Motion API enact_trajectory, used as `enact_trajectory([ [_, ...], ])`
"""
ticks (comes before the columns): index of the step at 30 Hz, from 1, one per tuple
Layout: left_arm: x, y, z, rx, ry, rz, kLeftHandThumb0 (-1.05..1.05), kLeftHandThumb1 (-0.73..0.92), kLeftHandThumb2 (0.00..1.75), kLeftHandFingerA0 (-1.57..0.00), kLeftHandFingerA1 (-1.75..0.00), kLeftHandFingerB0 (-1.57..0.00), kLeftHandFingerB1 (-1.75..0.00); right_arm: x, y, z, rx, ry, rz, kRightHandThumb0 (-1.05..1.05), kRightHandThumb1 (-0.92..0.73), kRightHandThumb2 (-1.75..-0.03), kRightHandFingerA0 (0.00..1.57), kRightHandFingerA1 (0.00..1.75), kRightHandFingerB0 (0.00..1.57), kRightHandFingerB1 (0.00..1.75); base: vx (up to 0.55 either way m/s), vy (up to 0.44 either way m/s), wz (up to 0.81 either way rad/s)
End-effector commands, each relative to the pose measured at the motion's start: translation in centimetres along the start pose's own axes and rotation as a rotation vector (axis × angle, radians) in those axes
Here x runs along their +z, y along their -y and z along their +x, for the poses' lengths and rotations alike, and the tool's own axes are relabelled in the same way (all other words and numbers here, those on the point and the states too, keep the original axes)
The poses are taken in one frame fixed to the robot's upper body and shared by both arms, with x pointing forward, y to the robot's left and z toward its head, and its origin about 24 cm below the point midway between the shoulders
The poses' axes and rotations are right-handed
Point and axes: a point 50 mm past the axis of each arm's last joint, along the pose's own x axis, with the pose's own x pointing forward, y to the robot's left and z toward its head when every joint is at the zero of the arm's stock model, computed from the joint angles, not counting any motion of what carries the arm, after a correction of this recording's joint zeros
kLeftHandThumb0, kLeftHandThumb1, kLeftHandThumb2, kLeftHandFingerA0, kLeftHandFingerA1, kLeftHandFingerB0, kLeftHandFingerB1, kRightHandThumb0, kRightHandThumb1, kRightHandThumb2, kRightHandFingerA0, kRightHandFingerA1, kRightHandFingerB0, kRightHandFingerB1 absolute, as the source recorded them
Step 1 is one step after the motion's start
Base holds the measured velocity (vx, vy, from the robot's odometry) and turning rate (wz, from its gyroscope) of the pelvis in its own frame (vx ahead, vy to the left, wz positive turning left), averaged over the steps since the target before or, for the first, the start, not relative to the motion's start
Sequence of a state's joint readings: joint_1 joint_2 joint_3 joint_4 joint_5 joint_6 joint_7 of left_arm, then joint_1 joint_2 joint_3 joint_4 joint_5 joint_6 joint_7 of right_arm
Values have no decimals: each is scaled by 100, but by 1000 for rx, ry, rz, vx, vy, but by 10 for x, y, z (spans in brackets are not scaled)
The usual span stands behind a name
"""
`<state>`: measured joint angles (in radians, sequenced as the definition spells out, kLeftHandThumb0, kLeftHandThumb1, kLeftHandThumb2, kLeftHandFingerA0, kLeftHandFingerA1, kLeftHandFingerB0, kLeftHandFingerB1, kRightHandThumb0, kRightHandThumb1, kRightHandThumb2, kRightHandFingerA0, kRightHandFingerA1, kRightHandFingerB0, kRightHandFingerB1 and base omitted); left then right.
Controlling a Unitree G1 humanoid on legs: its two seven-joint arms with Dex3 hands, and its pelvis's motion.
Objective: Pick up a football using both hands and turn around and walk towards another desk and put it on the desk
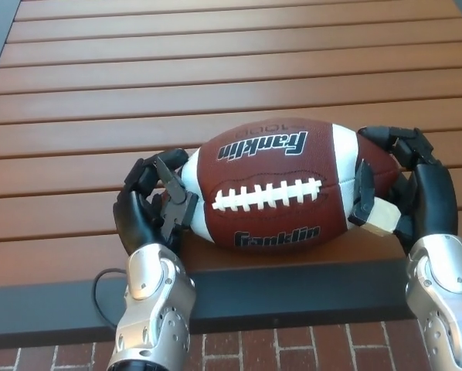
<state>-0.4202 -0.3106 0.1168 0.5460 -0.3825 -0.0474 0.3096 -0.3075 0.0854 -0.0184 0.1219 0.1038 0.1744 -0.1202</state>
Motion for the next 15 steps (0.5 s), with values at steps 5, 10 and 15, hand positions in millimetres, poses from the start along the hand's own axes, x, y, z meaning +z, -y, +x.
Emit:
enact_trajectory([
  [5, -60, 85, -79, -577, -396, -426, -93, 76, 115, -105, -147, -82, -133, 7, -85, -31, 398, -206, 497, -15, -46, -145, 98, 175, 94, 158, 0, 0, 0],
  [10, -48, 86, -82, -564, -344, -343, -82, 76, 117, -117, -146, -90, -127, 15, -89, -41, 425, -185, 608, -18, -45, -141, 95, 175, 92, 158, 0, 0, 0],
  [15, -18, 95, -74, -653, -193, -187, -64, 85, 70, -91, -175, -80, -151, 46, -95, -42, 441, -88, 627, -19, -51, -136, 96, 171, 94, 157, 0, 0, 0],
])
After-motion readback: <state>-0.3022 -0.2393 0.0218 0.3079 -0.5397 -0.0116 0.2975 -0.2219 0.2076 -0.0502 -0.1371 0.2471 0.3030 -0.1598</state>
